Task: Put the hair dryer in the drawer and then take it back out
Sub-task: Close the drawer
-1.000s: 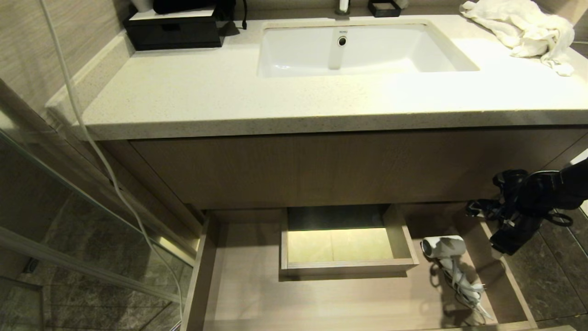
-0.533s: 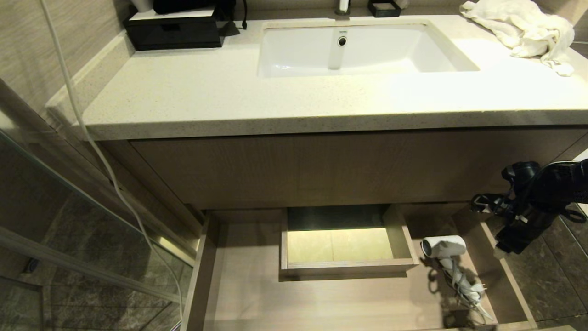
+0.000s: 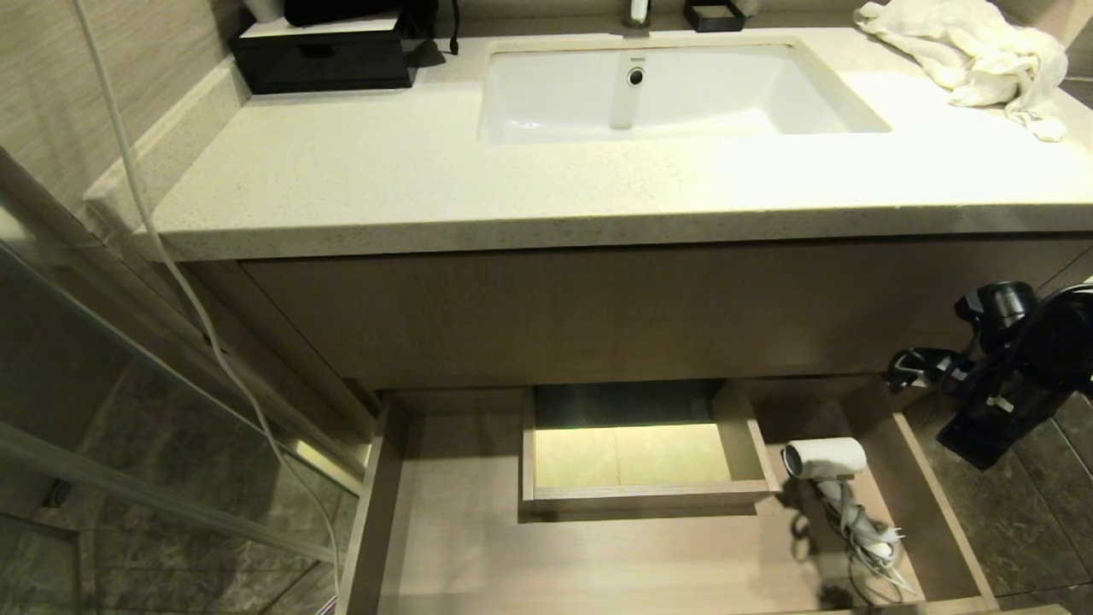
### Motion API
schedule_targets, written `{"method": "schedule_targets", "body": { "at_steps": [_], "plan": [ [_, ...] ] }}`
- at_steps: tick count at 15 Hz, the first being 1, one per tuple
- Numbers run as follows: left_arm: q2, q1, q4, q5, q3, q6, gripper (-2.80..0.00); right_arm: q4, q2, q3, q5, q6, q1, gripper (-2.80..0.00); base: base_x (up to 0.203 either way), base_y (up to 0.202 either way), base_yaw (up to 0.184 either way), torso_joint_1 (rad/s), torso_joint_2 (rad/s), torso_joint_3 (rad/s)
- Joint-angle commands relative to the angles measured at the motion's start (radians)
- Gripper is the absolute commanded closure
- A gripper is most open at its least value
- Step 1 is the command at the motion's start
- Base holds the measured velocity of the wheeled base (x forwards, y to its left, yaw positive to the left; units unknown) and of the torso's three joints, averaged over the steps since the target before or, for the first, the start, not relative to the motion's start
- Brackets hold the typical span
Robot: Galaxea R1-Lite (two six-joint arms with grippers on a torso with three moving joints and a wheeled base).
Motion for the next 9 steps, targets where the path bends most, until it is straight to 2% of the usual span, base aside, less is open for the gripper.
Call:
{"method": "schedule_targets", "body": {
  "at_steps": [1,3,6,7,9],
  "plan": [
    [0.000,0.000,-0.002,0.000,0.040,0.000,-2.80,0.002,-0.108,0.050,0.000,-0.006,0.006,0.00,0.000,0.000,0.000,0.000,0.00,0.000],
    [0.000,0.000,-0.002,0.000,0.040,0.000,-2.80,0.020,-0.196,0.111,-0.007,-0.006,0.005,0.00,0.000,0.000,0.000,0.000,0.00,0.000],
    [0.000,0.000,-0.002,0.000,0.040,0.000,-2.80,0.140,-0.361,0.221,-0.021,-0.001,-0.007,0.00,0.000,0.000,0.000,0.000,0.00,0.000],
    [0.000,0.000,-0.002,0.000,0.040,0.000,-2.80,0.199,-0.420,0.267,-0.049,0.000,-0.029,0.00,0.000,0.000,0.000,0.000,0.00,0.000],
    [0.000,0.000,-0.002,0.000,0.040,0.000,-2.80,0.294,-0.517,0.387,-0.176,0.006,-0.104,0.00,0.000,0.000,0.000,0.000,0.00,0.000]
  ]
}}
